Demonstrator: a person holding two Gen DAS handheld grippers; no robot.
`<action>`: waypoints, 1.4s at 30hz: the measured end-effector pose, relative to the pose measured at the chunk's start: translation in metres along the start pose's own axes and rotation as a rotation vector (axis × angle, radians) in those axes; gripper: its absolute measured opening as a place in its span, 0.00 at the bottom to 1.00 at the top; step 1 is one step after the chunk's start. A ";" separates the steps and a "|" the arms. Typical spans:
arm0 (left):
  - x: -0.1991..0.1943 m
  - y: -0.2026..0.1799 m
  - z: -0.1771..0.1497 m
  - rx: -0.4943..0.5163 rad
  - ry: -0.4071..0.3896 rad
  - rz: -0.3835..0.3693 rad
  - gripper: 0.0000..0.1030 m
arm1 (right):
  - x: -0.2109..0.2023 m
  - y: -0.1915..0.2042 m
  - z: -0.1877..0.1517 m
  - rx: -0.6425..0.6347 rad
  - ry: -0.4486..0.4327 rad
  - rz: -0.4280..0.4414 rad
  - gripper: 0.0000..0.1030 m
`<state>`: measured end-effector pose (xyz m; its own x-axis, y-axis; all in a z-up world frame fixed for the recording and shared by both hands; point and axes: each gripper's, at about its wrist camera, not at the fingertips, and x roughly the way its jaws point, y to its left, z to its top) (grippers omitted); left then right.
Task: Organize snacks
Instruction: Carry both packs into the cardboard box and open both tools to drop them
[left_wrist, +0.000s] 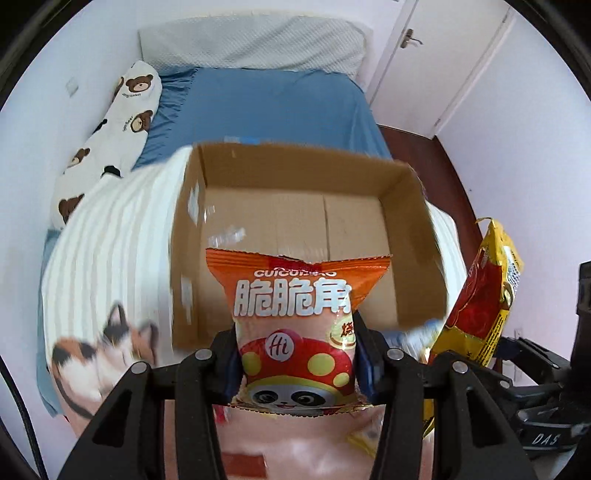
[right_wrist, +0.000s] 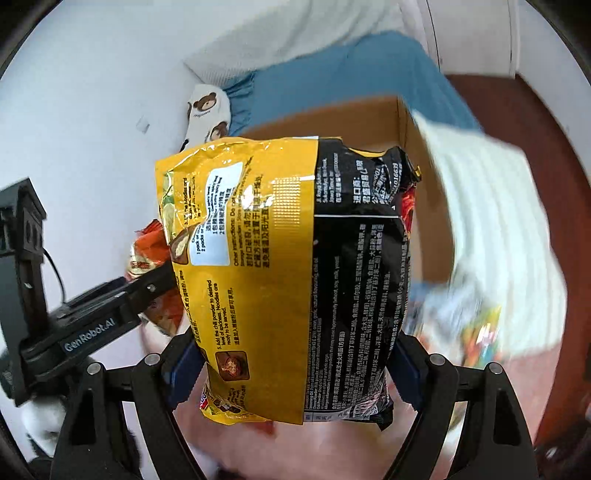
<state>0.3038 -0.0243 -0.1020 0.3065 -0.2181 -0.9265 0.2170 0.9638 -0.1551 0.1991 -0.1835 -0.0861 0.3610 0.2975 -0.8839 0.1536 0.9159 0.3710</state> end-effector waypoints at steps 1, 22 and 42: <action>0.009 0.002 0.016 0.001 0.013 0.010 0.44 | 0.008 0.002 0.019 -0.003 -0.005 -0.013 0.85; 0.191 0.032 0.129 -0.033 0.273 0.087 0.45 | 0.205 -0.029 0.154 0.029 0.243 -0.207 0.85; 0.122 0.021 0.101 -0.021 0.060 0.072 0.96 | 0.161 -0.023 0.134 -0.060 0.105 -0.249 0.96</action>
<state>0.4396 -0.0463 -0.1832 0.2642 -0.1393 -0.9543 0.1765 0.9798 -0.0942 0.3768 -0.1927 -0.1991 0.2207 0.0845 -0.9717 0.1696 0.9777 0.1235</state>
